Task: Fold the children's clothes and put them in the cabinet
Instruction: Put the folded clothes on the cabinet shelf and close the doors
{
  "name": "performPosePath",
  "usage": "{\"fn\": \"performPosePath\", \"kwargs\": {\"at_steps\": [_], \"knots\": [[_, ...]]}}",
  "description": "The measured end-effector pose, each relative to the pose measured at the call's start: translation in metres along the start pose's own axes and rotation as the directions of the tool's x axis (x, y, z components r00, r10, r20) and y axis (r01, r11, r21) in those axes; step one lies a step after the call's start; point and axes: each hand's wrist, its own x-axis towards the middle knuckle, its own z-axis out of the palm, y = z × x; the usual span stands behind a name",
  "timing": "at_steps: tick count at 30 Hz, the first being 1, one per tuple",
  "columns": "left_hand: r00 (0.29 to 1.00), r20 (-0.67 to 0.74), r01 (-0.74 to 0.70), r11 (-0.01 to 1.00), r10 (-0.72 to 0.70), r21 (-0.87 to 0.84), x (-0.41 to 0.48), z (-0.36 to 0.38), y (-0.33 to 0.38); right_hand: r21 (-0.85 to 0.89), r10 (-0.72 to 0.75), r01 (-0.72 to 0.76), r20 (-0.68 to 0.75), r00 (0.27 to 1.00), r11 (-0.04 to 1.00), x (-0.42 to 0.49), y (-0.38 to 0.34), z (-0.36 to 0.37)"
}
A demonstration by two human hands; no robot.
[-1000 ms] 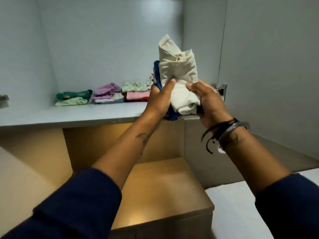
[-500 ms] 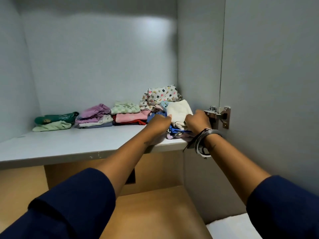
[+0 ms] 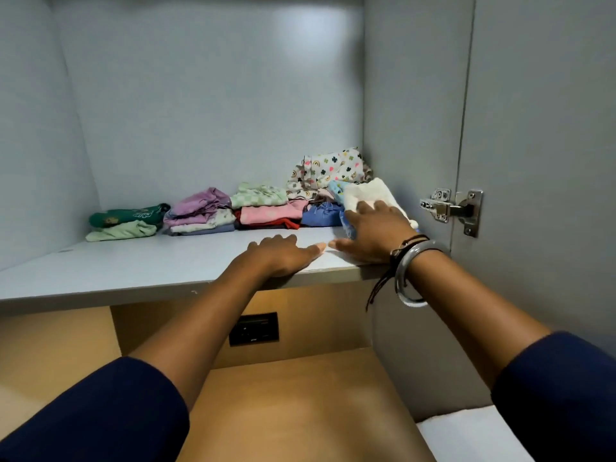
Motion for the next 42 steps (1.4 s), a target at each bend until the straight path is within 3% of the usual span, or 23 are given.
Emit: {"fn": "performPosePath", "kwargs": {"at_steps": [6,10,15,19,22,25,27,29,31,33,36,37,39,42], "knots": [[0.992,0.111,0.074,0.989,-0.06,-0.129,-0.007,-0.003,0.003,0.024,-0.03,0.029,0.026,0.999,0.999,0.036,0.038,0.022],[0.994,0.099,0.046,0.991,-0.034,-0.124,-0.006,-0.004,0.005,0.026,0.022,-0.024,0.087,0.996,0.999,0.061,0.039,0.031],[0.998,0.053,0.038,0.991,-0.031,-0.126,-0.01,-0.005,0.003,0.039,0.013,-0.015,0.049,0.999,0.999,0.064,0.036,0.034],[0.976,-0.216,-0.051,0.994,0.03,-0.094,-0.026,-0.006,-0.001,0.077,0.021,-0.025,0.049,0.999,0.997,0.047,0.034,0.027],[0.86,-0.507,-0.107,0.992,0.059,-0.066,-0.07,-0.005,-0.017,0.128,-0.017,0.024,-0.056,0.998,0.991,0.023,0.015,0.011],[0.713,-0.7,-0.015,0.998,-0.036,-0.067,-0.144,-0.002,-0.051,0.162,-0.157,0.198,-0.239,0.958,0.967,-0.008,-0.033,-0.016],[0.574,-0.815,0.069,0.996,-0.083,-0.053,-0.208,-0.006,-0.085,0.147,-0.288,0.352,-0.337,0.897,0.924,-0.032,-0.086,-0.046],[0.418,-0.905,0.122,0.992,-0.081,-0.032,-0.273,-0.016,-0.122,0.106,-0.411,0.506,-0.454,0.791,0.856,-0.056,-0.146,-0.086],[0.283,-0.959,0.166,0.986,-0.024,0.024,-0.339,-0.032,-0.159,0.041,-0.512,0.661,-0.596,0.618,0.75,-0.086,-0.215,-0.132],[0.2,-0.979,0.276,0.956,0.038,0.094,-0.399,-0.055,-0.19,-0.037,-0.558,0.764,-0.706,0.436,0.644,-0.118,-0.282,-0.179],[0.08,-0.996,0.46,0.888,-0.032,0.008,-0.473,-0.082,-0.223,-0.156,-0.559,0.819,-0.799,0.224,0.552,-0.162,-0.366,-0.241],[0.052,-0.997,0.494,0.869,-0.063,-0.03,-0.495,-0.086,-0.231,-0.187,-0.543,0.827,-0.824,0.162,0.531,-0.176,-0.389,-0.26],[0.068,-0.986,0.538,0.838,-0.149,-0.09,-0.525,-0.085,-0.244,-0.253,-0.518,0.829,-0.854,0.05,0.498,-0.202,-0.426,-0.292],[0.201,-0.931,0.566,0.812,-0.304,-0.143,-0.544,-0.074,-0.255,-0.357,-0.59,0.801,-0.807,-0.006,0.481,-0.233,-0.468,-0.329]]}}
